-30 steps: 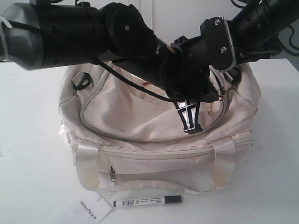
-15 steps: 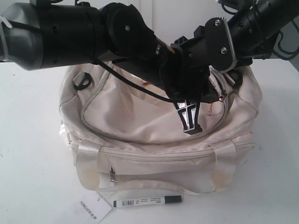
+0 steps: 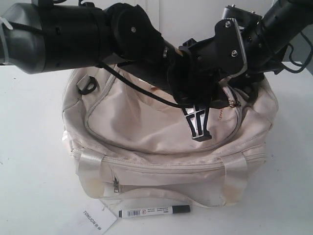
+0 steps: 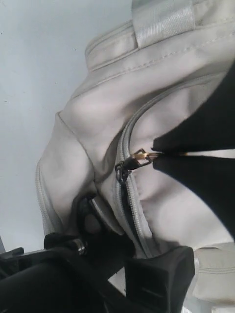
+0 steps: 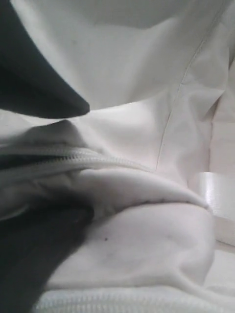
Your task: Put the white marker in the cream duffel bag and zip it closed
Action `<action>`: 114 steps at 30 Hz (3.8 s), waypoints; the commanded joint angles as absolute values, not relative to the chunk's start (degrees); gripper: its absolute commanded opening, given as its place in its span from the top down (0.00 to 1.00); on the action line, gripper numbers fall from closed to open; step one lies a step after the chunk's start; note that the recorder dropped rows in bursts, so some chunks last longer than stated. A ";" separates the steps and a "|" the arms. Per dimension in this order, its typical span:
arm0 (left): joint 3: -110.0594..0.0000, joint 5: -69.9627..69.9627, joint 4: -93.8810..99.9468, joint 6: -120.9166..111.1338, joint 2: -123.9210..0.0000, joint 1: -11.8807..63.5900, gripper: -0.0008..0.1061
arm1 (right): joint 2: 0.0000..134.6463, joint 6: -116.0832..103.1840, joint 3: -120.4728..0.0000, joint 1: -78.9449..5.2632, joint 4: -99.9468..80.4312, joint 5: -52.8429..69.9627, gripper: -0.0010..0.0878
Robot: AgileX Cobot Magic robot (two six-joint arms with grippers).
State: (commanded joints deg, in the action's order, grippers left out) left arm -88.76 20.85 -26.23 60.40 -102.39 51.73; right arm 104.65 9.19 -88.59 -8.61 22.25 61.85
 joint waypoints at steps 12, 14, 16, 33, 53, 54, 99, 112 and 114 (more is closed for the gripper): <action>-88.76 20.97 -26.23 60.19 -102.39 51.73 0.99 | 104.08 10.28 -88.59 -8.61 22.64 59.47 0.99; -88.76 21.09 -26.23 60.19 -102.39 51.73 0.99 | 103.23 10.28 -88.59 -8.61 23.08 58.27 0.99; -88.76 21.09 -26.23 59.94 -102.39 51.73 0.99 | 102.39 10.28 -88.59 -8.61 23.19 57.05 0.99; -88.76 24.68 -32.14 59.76 -102.39 51.73 0.99 | 100.50 7.24 -88.59 -8.61 23.69 47.42 0.99; -88.76 30.60 -32.14 59.76 -102.39 51.73 0.99 | 100.50 7.24 -88.59 -8.61 23.69 47.42 0.99; -88.76 30.84 -32.14 59.76 -102.39 51.73 0.99 | 100.50 7.24 -88.59 -8.61 23.69 47.42 0.99; -88.76 42.81 -18.07 59.76 -102.39 51.73 0.99 | 100.50 7.46 -88.59 -8.61 23.36 47.46 0.99; -88.42 48.20 -10.21 59.37 -104.69 51.73 0.99 | 100.50 7.57 -88.59 -8.61 22.89 47.46 0.99; -88.42 48.20 -7.19 56.09 -104.69 51.73 0.99 | 100.50 7.57 -88.59 -8.61 22.57 47.46 0.99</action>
